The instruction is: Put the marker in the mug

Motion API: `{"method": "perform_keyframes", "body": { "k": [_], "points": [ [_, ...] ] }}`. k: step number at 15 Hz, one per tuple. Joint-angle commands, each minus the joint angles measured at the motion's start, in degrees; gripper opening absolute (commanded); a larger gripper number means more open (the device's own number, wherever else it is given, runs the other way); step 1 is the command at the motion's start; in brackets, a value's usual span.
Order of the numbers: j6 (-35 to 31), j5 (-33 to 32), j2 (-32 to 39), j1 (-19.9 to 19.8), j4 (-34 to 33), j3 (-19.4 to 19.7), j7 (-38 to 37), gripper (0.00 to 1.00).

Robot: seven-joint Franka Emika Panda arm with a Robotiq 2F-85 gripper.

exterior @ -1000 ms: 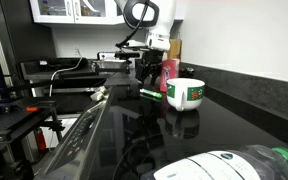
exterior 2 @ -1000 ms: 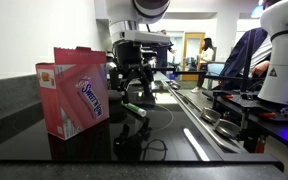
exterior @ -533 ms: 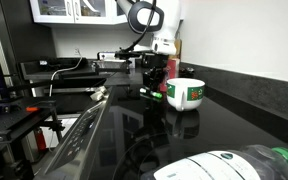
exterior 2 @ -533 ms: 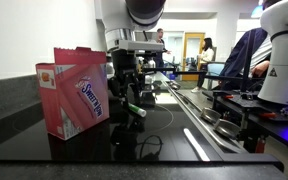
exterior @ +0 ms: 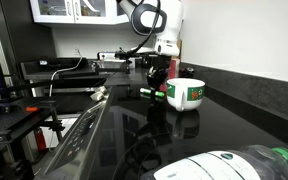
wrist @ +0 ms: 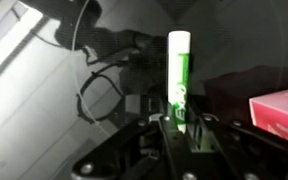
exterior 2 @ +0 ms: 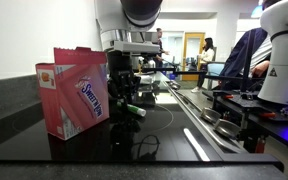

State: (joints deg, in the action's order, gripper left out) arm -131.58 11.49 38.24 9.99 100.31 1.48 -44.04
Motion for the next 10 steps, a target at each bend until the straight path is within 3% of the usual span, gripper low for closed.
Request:
{"method": "perform_keyframes", "body": {
  "k": [1,5,10],
  "points": [
    [-2.4,-1.3,-3.1,2.4,2.6,2.1,-2.9,0.05],
    [-5.2,-4.9,-8.7,5.9,6.3,5.4,-10.8,0.05],
    [-3.1,-17.6,-15.5,8.4,9.3,9.1,-25.9,0.05]
  ]
}}
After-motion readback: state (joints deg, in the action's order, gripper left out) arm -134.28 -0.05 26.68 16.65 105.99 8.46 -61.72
